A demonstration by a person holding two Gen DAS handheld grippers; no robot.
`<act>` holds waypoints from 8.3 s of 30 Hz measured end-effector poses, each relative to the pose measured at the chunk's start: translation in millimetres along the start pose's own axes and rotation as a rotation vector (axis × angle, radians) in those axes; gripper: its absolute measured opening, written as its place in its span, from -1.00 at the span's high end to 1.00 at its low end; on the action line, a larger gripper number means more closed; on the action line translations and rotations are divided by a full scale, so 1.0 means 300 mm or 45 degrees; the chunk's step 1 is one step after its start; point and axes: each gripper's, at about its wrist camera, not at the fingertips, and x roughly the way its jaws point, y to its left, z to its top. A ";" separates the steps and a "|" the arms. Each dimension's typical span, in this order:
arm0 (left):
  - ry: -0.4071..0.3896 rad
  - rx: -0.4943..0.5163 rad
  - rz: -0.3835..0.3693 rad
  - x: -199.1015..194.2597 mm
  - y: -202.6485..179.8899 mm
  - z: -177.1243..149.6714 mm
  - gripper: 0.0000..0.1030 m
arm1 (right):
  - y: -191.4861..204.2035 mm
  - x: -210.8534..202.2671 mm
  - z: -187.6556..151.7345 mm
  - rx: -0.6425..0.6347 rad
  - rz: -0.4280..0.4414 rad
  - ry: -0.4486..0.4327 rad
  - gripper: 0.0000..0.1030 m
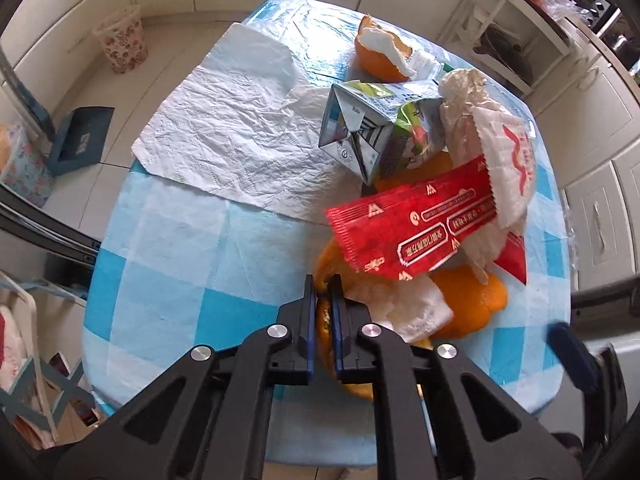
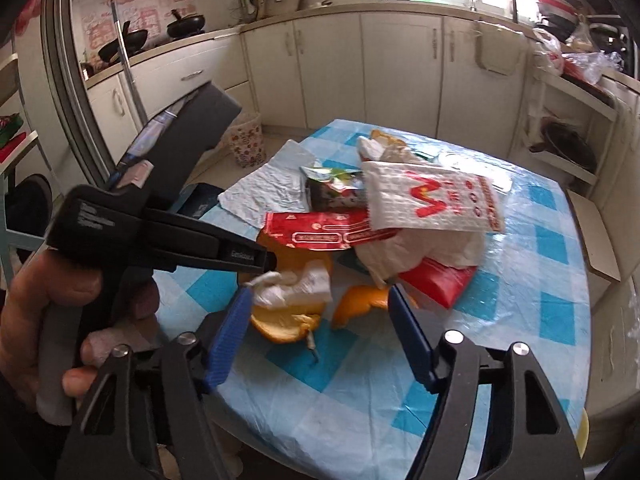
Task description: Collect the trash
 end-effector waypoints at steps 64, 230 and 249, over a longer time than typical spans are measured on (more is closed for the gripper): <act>-0.002 0.636 -0.320 -0.221 -0.899 -0.379 0.89 | -0.899 -0.323 -0.604 1.174 -0.377 0.030 0.39; -0.039 0.769 -0.493 -0.061 -0.984 -0.403 0.89 | -0.910 -0.333 -0.654 1.015 -0.444 0.169 0.99; 0.286 0.721 -0.298 0.345 -1.410 -0.632 0.39 | -0.923 -0.752 -0.574 1.210 -0.627 -0.553 -0.37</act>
